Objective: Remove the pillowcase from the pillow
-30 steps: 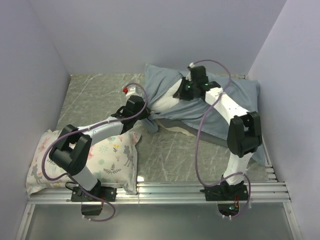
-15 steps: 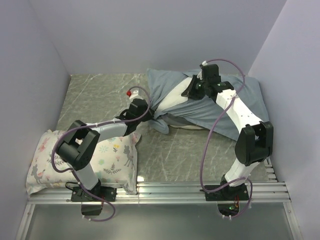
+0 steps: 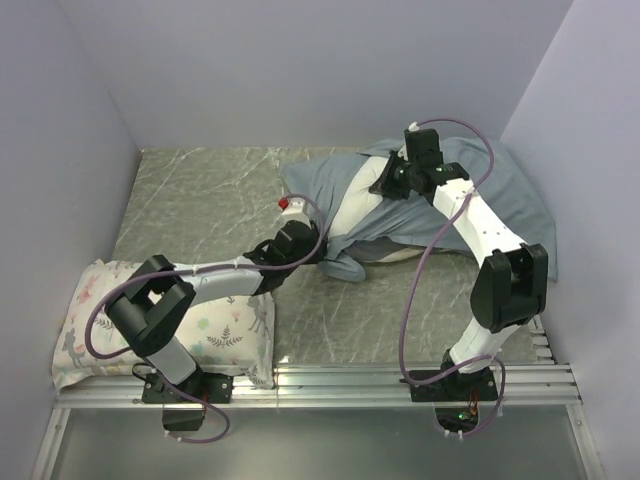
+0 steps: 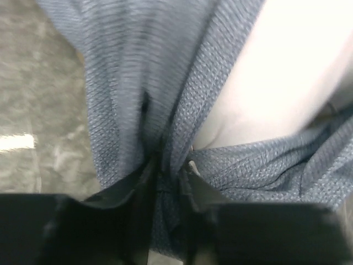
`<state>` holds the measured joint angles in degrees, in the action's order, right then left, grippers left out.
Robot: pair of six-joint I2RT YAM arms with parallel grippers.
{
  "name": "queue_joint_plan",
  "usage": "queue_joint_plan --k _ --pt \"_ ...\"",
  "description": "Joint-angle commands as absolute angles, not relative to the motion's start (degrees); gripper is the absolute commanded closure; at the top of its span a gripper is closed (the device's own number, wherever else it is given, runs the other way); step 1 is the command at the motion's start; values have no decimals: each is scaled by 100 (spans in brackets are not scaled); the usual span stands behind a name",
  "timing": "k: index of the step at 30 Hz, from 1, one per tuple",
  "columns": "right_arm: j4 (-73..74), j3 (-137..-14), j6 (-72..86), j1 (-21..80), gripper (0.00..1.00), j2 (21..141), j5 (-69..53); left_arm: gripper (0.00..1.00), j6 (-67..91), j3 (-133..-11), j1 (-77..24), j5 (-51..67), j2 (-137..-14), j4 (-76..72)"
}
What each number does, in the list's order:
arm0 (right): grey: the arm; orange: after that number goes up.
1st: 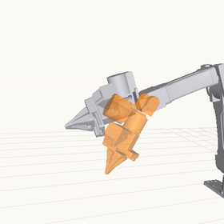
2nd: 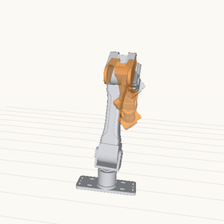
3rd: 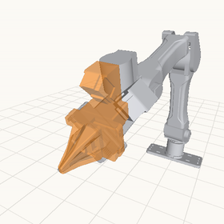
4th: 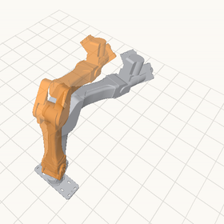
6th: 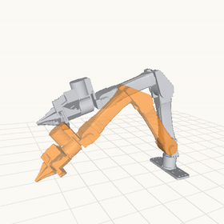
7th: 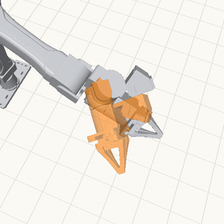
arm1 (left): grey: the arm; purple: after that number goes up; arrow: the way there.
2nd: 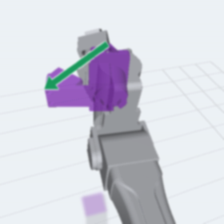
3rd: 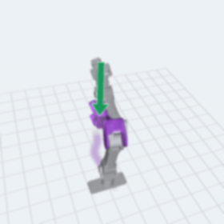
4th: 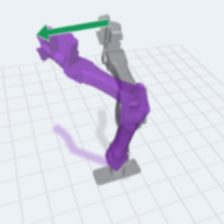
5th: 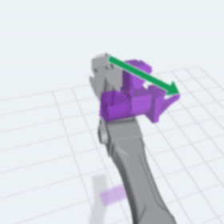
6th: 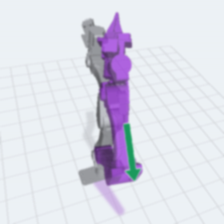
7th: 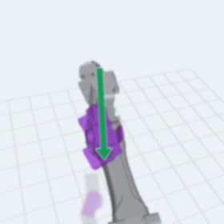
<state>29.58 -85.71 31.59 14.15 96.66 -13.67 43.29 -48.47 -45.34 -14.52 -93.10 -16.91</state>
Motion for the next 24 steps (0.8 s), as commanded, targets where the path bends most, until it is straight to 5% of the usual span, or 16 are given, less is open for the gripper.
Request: queue_joint_plan --k 1,6,13,24 --pt "1521 -9009 3278 1450 100 9325 -765 70 3929 -4649 -4913 -1249 -9324 -835" --pt "1599 -9140 3287 1582 100 9474 -616 64 3990 -4667 -5273 -1231 -9562 -878" --pt "1670 -9124 3243 1705 100 9484 -396 36 3841 -4579 -5703 -1134 -9369 -1186" --pt "1661 -8868 3287 1907 100 9360 -88 23 3569 -5089 -6064 -1090 -9615 -993"
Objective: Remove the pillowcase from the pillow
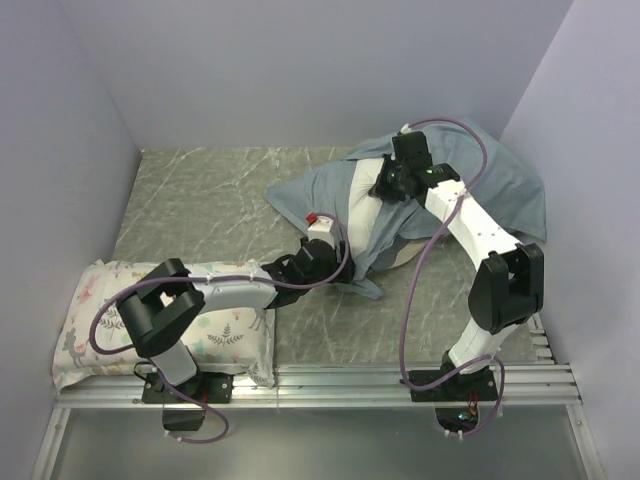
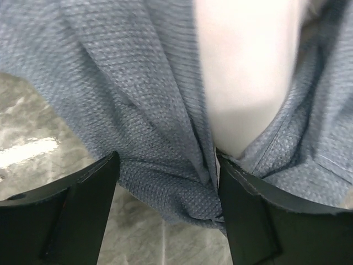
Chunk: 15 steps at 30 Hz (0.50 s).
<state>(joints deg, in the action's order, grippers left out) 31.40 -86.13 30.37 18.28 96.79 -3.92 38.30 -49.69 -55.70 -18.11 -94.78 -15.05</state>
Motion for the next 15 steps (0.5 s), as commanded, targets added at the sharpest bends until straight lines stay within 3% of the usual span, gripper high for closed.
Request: queue_joint_plan --k 1,15 --pt "1661 -8859 3278 1933 100 9360 -88 22 3473 -5106 -6117 -1064 -9624 -993" --pt "1714 -9026 3340 2241 100 9536 -9 17 3603 -5370 -6706 -1239 -10151 -624"
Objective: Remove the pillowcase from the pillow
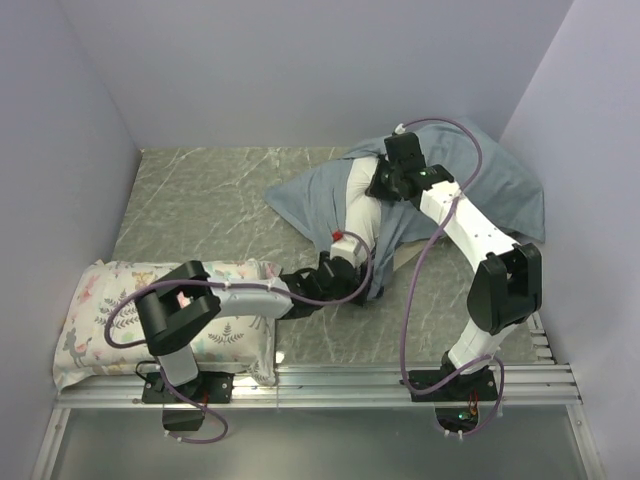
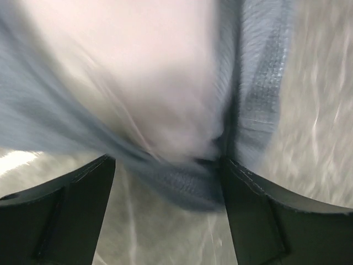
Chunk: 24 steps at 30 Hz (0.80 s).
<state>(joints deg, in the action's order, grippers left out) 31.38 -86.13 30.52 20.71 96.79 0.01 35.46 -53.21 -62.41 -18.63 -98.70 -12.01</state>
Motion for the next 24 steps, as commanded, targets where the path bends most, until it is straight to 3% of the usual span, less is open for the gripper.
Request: queue_joint_plan --k 1,9,13,14,24 --pt "1731 -9044 3340 2259 100 9536 -9 17 3647 -5431 -6802 -1248 -10256 -581" --pt "1775 -8912 3270 2338 100 9405 105 17 4244 -5318 -6856 -2010 -10336 -458" --pt "1696 -8614 3217 2338 100 9115 105 38 4316 -4731 -6531 -1996 -9627 -912" --pt "1705 -8535 3191 2329 100 9062 105 40 4281 -4615 -6495 -1960 -9459 -1045" --pt "1608 -8156 3147 2224 100 8622 18 31 4727 -4500 -6285 -2347 -7788 -581"
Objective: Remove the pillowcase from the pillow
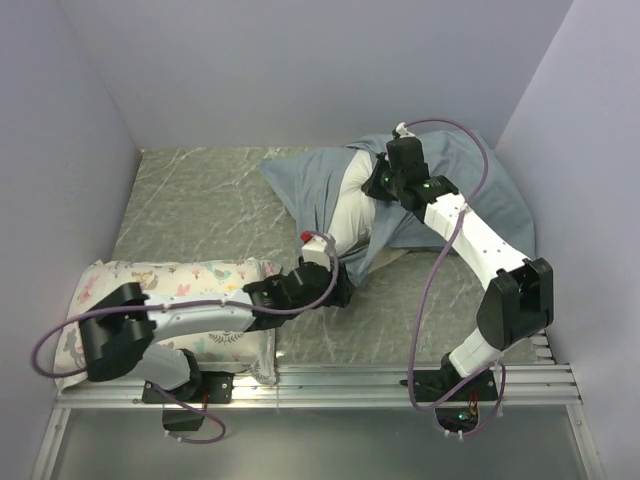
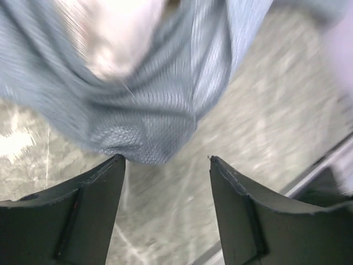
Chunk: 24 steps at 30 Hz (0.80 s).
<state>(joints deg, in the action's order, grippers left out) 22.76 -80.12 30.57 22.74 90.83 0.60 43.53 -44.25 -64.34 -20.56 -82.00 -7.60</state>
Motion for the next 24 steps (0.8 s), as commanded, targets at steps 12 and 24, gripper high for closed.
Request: queue_joint_plan --k 12,24 --pt "1793 -8499 3103 2171 100 8446 -184 19 4448 -4350 -5063 -1398 -7707 -1195" --pt "1618 -7955 3067 2101 100 7858 -588 94 4771 -4509 -4255 -1380 -8226 -1574"
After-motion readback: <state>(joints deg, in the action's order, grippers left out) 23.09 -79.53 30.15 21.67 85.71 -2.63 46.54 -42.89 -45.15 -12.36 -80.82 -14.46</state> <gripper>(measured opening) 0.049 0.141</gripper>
